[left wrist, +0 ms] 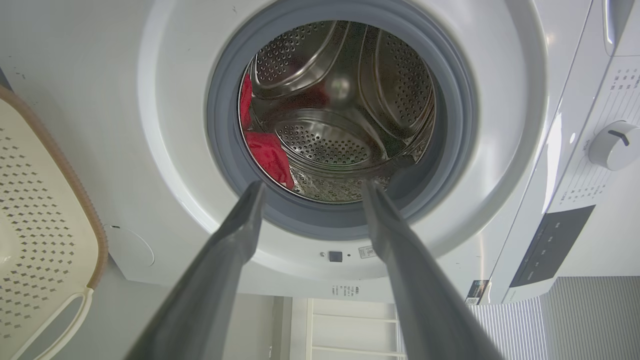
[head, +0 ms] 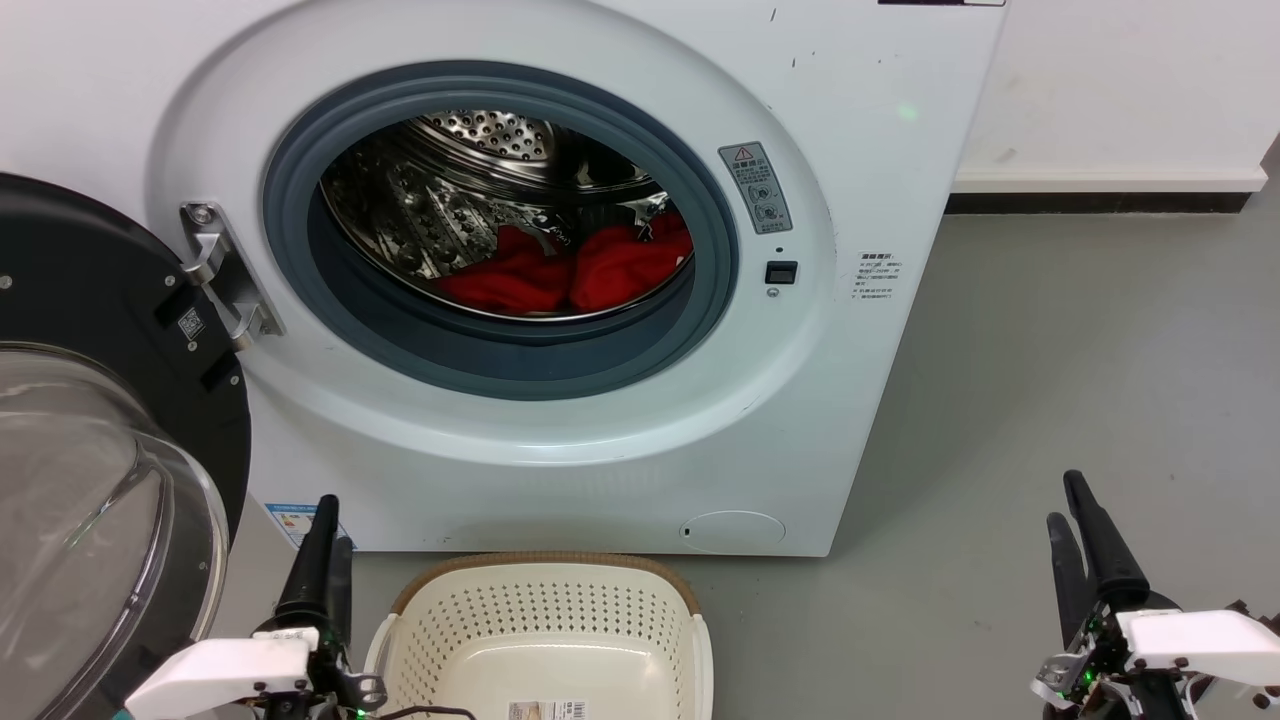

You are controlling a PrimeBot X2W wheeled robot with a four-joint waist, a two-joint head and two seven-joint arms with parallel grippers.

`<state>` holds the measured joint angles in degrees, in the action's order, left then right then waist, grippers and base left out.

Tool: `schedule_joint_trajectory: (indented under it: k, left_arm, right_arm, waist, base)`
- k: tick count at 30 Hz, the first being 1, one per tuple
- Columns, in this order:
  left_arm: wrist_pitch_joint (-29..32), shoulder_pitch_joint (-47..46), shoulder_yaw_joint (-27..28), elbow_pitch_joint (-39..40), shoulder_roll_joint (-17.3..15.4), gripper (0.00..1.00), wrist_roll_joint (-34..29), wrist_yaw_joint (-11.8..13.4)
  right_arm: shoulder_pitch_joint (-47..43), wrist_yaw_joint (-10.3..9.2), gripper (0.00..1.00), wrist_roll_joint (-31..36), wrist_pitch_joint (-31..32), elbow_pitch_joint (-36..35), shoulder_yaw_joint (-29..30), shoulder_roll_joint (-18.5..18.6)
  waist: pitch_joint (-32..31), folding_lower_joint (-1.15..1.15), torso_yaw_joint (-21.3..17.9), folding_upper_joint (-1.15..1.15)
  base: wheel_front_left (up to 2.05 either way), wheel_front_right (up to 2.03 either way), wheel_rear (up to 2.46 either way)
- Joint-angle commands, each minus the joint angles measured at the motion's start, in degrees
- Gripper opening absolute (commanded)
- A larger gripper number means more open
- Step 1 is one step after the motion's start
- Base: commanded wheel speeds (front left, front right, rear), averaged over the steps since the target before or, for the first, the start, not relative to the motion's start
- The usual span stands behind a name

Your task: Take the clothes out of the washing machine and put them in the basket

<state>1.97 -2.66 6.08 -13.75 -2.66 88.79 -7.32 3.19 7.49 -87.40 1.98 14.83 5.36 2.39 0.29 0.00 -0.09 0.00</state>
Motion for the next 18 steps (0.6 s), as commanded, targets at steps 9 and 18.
schedule_joint_trajectory:
  k: [9, 18]
  left_arm:
    - [-2.6, -0.9, 6.1, 1.4, -0.1, 1.00, -8.7, -0.1]
    - [-4.6, -1.8, 9.8, 4.5, -0.2, 1.00, -17.9, 1.1]
  right_arm:
    - [0.8, 0.00, 1.00, 14.4, -2.7, -1.1, 1.9, 0.3]
    - [1.0, 0.00, 1.00, 29.9, -4.6, -6.9, 2.7, 0.3]
  waist:
    - [0.0, 0.00, 0.0, 0.00]
    - [0.2, 0.00, 0.0, 0.00]
  base:
    - [0.00, 0.00, 0.00]
    - [0.00, 0.00, 0.00]
